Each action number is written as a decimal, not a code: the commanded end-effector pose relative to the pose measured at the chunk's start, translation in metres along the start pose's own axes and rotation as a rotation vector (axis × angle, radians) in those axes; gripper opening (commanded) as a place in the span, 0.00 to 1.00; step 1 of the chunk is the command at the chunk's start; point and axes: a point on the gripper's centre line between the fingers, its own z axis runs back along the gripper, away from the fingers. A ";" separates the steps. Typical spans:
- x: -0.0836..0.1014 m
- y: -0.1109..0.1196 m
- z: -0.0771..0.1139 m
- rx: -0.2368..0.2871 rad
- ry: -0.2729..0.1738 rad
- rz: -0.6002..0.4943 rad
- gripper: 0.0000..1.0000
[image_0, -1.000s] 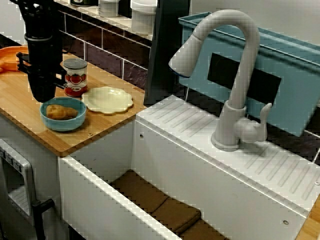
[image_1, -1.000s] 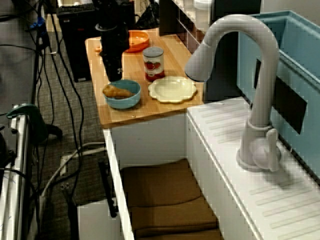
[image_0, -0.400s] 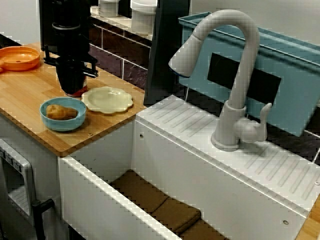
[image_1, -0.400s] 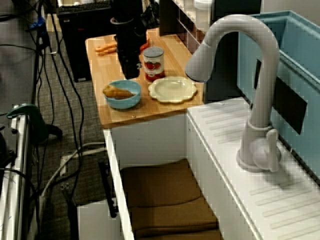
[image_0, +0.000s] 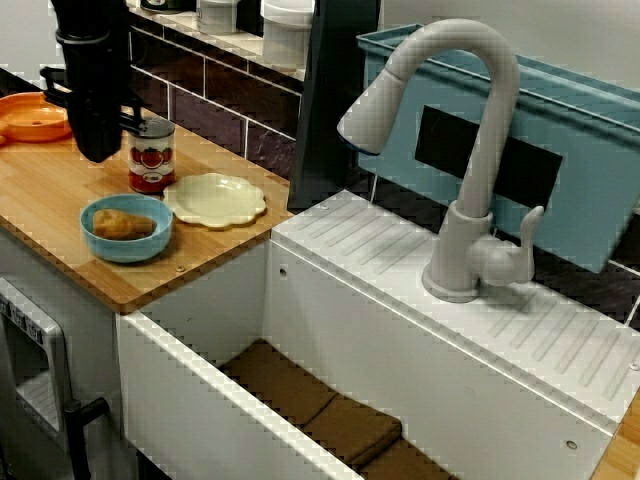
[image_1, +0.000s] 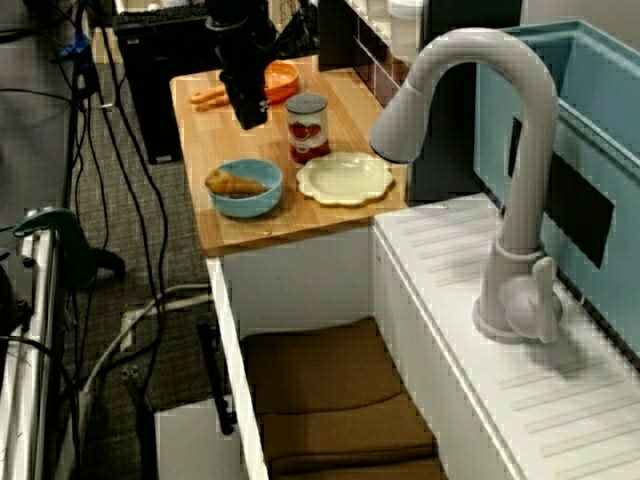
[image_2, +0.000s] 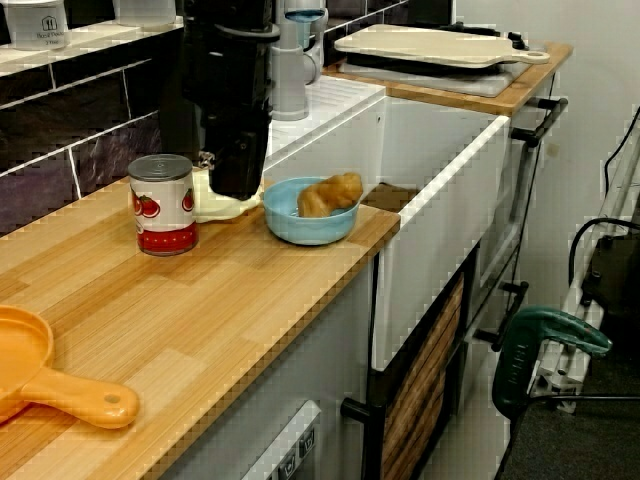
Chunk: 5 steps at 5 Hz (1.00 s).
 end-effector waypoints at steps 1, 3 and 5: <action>-0.013 0.027 -0.002 0.026 -0.031 0.005 0.00; -0.020 0.017 -0.017 0.038 -0.021 -0.002 0.00; -0.014 0.012 -0.034 0.072 -0.014 0.004 0.00</action>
